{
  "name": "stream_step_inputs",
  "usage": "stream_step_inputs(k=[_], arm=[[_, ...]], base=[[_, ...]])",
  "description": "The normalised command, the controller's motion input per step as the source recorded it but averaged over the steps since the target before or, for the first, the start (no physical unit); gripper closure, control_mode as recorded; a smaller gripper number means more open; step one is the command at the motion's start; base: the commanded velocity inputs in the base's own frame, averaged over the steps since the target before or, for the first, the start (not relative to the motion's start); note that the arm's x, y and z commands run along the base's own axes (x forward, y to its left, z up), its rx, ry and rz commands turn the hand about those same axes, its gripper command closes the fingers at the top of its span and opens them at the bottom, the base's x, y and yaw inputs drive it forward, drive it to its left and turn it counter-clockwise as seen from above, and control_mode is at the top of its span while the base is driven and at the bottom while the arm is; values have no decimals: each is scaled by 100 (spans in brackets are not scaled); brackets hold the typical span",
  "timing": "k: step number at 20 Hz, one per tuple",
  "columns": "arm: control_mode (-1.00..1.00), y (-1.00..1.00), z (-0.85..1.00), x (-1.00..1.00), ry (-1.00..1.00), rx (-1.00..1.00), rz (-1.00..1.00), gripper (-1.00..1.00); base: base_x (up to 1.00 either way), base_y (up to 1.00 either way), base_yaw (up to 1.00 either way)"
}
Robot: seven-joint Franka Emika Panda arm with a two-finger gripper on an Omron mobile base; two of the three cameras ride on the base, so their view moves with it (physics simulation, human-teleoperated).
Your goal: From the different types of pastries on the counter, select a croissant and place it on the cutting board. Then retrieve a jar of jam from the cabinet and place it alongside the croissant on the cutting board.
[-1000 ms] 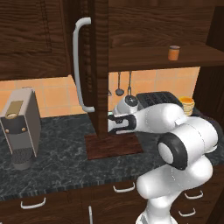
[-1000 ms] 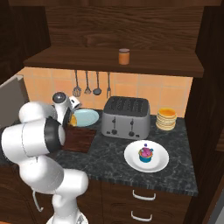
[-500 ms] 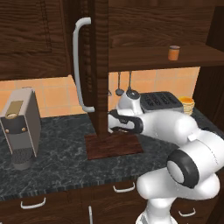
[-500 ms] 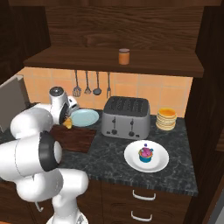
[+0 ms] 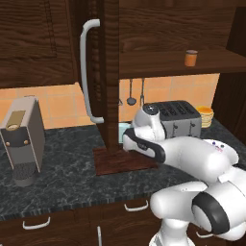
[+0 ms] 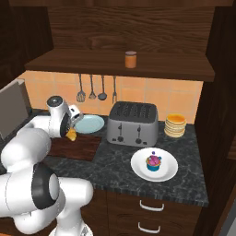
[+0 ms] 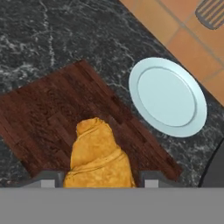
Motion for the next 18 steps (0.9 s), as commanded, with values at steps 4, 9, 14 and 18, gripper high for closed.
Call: stream_step_inputs(k=[4, 9, 14, 18], arm=[[-100, -40, -6, -41, -7, 0, -4, 100], [-100, -3, -9, -14, -1, -2, 0, 100], [-100, 0, -9, 1, -2, -7, 0, 100], [-100, 0, 0, 1, 0, -1, 2, 100]], base=[[0, 0, 0], [0, 0, 0], [0, 0, 0], [0, 0, 0]])
